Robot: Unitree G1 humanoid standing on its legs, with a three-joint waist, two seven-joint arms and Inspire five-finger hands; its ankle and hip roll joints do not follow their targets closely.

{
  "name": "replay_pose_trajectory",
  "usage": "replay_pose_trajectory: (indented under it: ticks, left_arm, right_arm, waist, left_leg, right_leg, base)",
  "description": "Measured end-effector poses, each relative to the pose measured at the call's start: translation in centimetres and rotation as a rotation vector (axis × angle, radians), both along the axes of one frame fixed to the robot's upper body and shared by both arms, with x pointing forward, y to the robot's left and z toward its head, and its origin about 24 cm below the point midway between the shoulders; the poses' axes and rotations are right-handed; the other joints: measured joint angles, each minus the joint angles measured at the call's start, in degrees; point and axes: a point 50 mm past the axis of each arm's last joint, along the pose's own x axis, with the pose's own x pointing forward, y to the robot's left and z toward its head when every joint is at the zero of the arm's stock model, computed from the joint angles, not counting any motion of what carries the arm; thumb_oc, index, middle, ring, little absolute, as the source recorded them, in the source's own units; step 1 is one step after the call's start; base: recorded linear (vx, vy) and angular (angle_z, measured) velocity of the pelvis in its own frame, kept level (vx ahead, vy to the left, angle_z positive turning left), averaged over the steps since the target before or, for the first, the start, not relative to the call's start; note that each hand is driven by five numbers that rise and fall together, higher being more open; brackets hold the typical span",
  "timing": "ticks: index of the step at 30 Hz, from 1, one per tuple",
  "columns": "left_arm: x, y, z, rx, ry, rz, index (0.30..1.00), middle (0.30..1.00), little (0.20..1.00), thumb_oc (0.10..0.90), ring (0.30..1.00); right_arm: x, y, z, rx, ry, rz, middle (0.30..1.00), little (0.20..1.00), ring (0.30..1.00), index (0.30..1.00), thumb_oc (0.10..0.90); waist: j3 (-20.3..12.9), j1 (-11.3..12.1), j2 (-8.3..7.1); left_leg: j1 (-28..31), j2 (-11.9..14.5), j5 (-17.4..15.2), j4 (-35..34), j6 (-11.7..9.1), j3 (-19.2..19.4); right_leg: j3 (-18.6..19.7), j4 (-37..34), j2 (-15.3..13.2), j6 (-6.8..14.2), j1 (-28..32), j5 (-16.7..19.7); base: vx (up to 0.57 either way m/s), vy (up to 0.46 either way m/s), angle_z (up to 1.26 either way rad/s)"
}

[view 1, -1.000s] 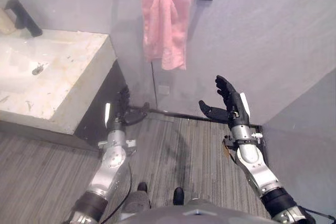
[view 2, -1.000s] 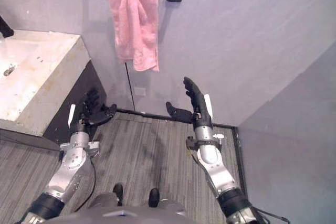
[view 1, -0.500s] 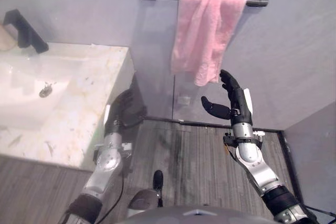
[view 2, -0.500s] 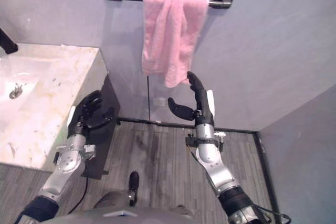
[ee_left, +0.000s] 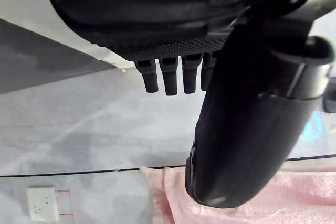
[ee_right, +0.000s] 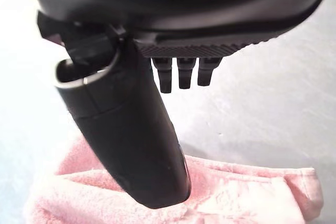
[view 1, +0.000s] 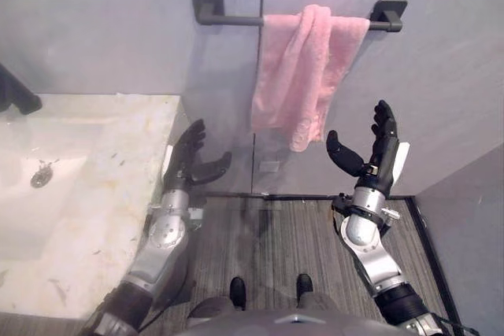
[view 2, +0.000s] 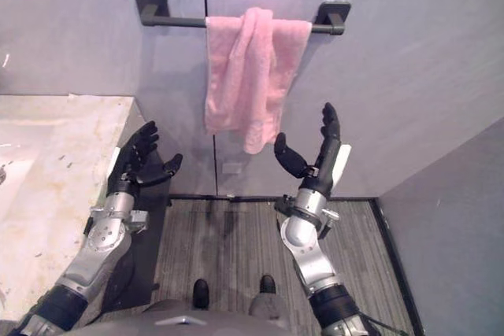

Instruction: Organize the bathroom.

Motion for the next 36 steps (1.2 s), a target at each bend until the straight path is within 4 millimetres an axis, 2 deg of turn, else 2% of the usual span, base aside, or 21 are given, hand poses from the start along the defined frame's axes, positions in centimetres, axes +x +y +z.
replay_pose_trajectory:
  ticks: [1,2,3,5,8,11,13,17,19,24,27,31,36]
  left_arm:
    - [-0.3,0.1,-0.3,-0.008,0.011,0.013,0.900,0.900,0.900,0.800,0.900]
    - [-0.5,0.1,-0.4,-0.011,0.017,0.015,0.900,0.900,0.900,0.800,0.900]
    - [-1.0,0.2,-0.8,-0.012,0.034,0.019,0.900,0.900,0.900,0.800,0.900]
    - [-1.2,0.3,-1.0,-0.012,0.041,0.023,0.900,0.900,0.900,0.800,0.900]
    - [-1.2,0.5,-1.0,-0.015,0.039,0.038,0.900,0.900,0.900,0.800,0.900]
    - [-1.0,1.1,-0.7,-0.019,0.023,0.073,0.900,0.900,0.900,0.800,0.900]
    - [-0.9,1.6,-0.5,-0.020,0.014,0.105,0.900,0.900,0.900,0.800,0.900]
    - [-0.4,1.5,0.0,-0.022,-0.006,0.100,0.900,0.900,0.900,0.800,0.900]
    - [0.1,1.3,0.4,-0.026,-0.023,0.080,0.900,0.900,0.900,0.800,0.900]
    - [0.8,1.2,1.2,-0.027,-0.054,0.055,0.900,0.900,0.900,0.800,0.900]
    - [1.4,1.0,1.8,-0.023,-0.070,0.022,0.900,0.900,0.900,0.800,0.900]
    - [2.7,0.5,3.1,-0.018,-0.108,-0.018,0.900,0.900,0.900,0.800,0.900]
    - [3.2,0.4,3.7,-0.022,-0.126,-0.025,0.900,0.900,0.900,0.800,0.900]
  right_arm:
    - [0.1,0.2,0.0,-0.024,0.002,0.030,0.900,0.900,0.900,0.900,0.800]
    - [0.1,0.2,0.1,-0.034,0.001,0.041,0.900,0.900,0.900,0.900,0.800]
    - [0.2,0.1,0.2,-0.058,0.006,0.087,0.900,0.900,0.900,0.900,0.800]
    - [0.3,-0.4,0.2,-0.100,0.025,0.137,0.900,0.900,0.900,0.900,0.800]
    - [0.7,-1.1,0.3,-0.094,0.072,0.241,0.900,0.900,0.900,0.900,0.800]
    - [1.3,-1.4,0.7,-0.133,0.097,0.325,0.900,0.900,0.900,0.900,0.800]
    - [1.8,-1.3,1.2,-0.127,0.091,0.342,0.900,0.900,0.900,0.900,0.800]
    - [2.5,-1.3,1.9,-0.137,0.083,0.341,0.900,0.900,0.900,0.900,0.800]
    - [3.0,-1.2,2.4,-0.138,0.064,0.329,0.900,0.900,0.900,0.900,0.800]
    - [3.0,-1.5,2.4,-0.120,0.053,0.255,0.900,0.900,0.900,0.900,0.800]
    - [3.0,-1.4,2.5,-0.079,0.035,0.211,0.900,0.900,0.900,0.900,0.800]
    - [3.1,-1.6,2.7,-0.070,0.024,0.194,0.900,0.900,0.900,0.900,0.800]
    - [3.5,-1.7,3.3,-0.082,0.008,0.200,0.900,0.900,0.900,0.900,0.800]
  waist:
    - [-0.3,0.3,-0.21]
    - [-0.5,0.4,0.09]
    - [-0.8,0.5,0.67]
    - [-0.9,0.8,0.83]
    - [-1.0,0.9,0.77]
    - [-1.0,1.1,0.88]
    - [-0.9,2.1,1.03]
    - [-1.1,3.6,1.77]
    - [-1.1,4.2,2.75]
    - [-1.5,4.0,3.41]
    - [-1.6,2.5,3.56]
    - [-1.7,1.7,3.72]
    - [-1.9,0.8,3.94]
  left_leg:
    - [0.3,0.5,-0.3,0.0,-0.9,0.0]
    - [0.3,0.9,-0.4,0.0,-1.3,-0.3]
    - [0.3,2.6,-0.5,0.0,-2.2,-0.3]
    - [0.2,4.3,-0.4,0.0,-3.0,-0.7]
    - [0.1,6.4,-0.1,0.0,-3.8,-2.1]
    - [0.1,8.1,0.3,0.0,-4.6,-4.5]
    - [0.1,8.9,0.5,0.0,-5.0,-5.3]
    - [-1.0,9.2,0.6,0.6,-5.2,-6.6]
    - [-1.6,9.1,0.4,0.6,-5.4,-6.9]
    - [-2.0,8.3,0.6,0.4,-5.7,-7.7]
    - [-1.9,8.0,0.7,0.1,-5.6,-7.4]
    - [-1.4,7.9,0.6,0.1,-5.5,-6.6]
    - [-0.7,8.0,0.4,0.1,-5.4,-5.9]
  right_leg:
    - [0.2,-0.5,0.6,0.1,0.3,1.7]
    - [0.3,-0.5,1.2,-0.2,0.2,1.7]
    - [0.5,-0.5,3.0,-1.0,0.2,1.5]
    - [0.4,-0.5,4.8,-2.1,0.2,1.5]
    - [-0.9,-0.5,6.9,-3.6,0.6,0.9]
    - [-3.9,-0.5,8.3,-5.2,1.9,-0.1]
    - [-4.7,-0.5,9.0,-5.7,2.2,-0.5]
    - [-6.7,-0.5,9.3,-6.2,2.5,-0.9]
    - [-7.2,-0.5,9.1,-6.2,2.3,-0.9]
    - [-7.7,-0.5,8.4,-6.0,2.0,-0.8]
    - [-7.5,-0.5,8.1,-6.0,1.9,-0.8]
    - [-7.1,-0.4,8.0,-5.9,2.0,-0.7]
    - [-6.7,-0.4,8.1,-5.8,2.4,-0.7]
  base:
    - [0.08,-0.269,-0.14]
    - [0.09,-0.295,-0.13]
    - [0.06,-0.195,-0.09]
    - [0.09,-0.294,-0.03]
    - [0.10,-0.260,0.13]
    - [0.08,-0.192,0.37]
    - [0.06,-0.117,0.25]
    - [0.10,-0.018,0.26]
    - [0.11,0.029,0.17]
    - [0.10,0.045,0.06]
    - [0.13,0.046,-0.04]
    - [0.10,0.008,-0.08]
    - [0.06,-0.011,-0.07]
